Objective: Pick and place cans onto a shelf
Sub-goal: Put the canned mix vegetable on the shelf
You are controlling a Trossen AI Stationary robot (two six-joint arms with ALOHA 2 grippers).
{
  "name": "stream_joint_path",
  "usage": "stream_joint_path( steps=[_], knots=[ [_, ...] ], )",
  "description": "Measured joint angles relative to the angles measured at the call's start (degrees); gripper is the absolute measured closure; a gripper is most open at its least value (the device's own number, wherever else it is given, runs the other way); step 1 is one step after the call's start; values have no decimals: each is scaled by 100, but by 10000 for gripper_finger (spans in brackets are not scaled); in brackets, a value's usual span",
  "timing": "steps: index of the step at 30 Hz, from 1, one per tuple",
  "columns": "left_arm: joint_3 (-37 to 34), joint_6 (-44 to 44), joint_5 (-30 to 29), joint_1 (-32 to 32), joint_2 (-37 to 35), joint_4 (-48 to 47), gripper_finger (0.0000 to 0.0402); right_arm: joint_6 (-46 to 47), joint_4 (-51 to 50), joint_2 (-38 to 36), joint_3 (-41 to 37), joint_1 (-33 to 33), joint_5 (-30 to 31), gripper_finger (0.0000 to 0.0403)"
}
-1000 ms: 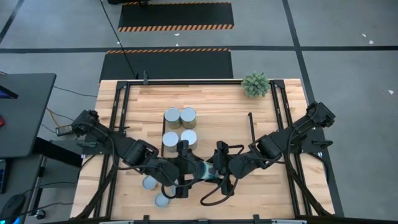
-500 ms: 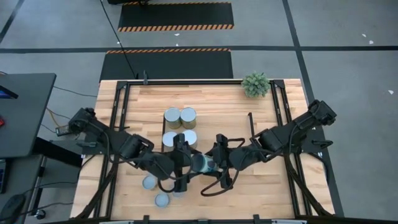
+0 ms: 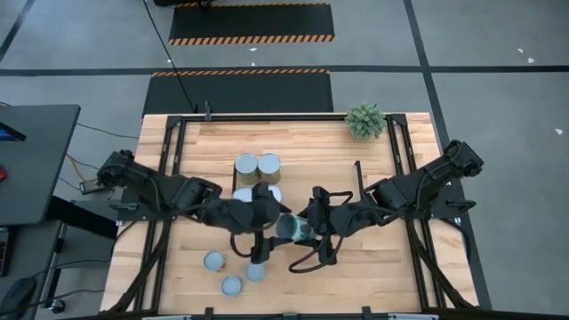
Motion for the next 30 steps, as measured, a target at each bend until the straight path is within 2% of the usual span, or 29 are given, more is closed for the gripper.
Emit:
stream_joint_path(
  steps=[2, 7, 15, 20, 24, 30],
  knots=[
    [0, -163, 191, 108, -5, 2, 10, 2, -90, 1, -1, -2, -2, 106],
    [0, 111, 247, 195, -5, 45, 14, -1, -238, -4, -2, -41, -6, 106],
    [4, 888, -357, 221, -170, -47, 5, 135, -926, -52, -10, -9, -47, 106],
    [9, 849, -570, 268, -334, -246, 5, 290, -1386, -270, -281, 44, 23, 106],
    [11, 689, -537, 293, -320, -456, 5, 287, -873, -724, -804, -2, 182, 105],
    [5, 705, -1008, 354, -177, -697, 5, 75, 1279, -1540, -1824, -97, 373, 105]
  ],
)
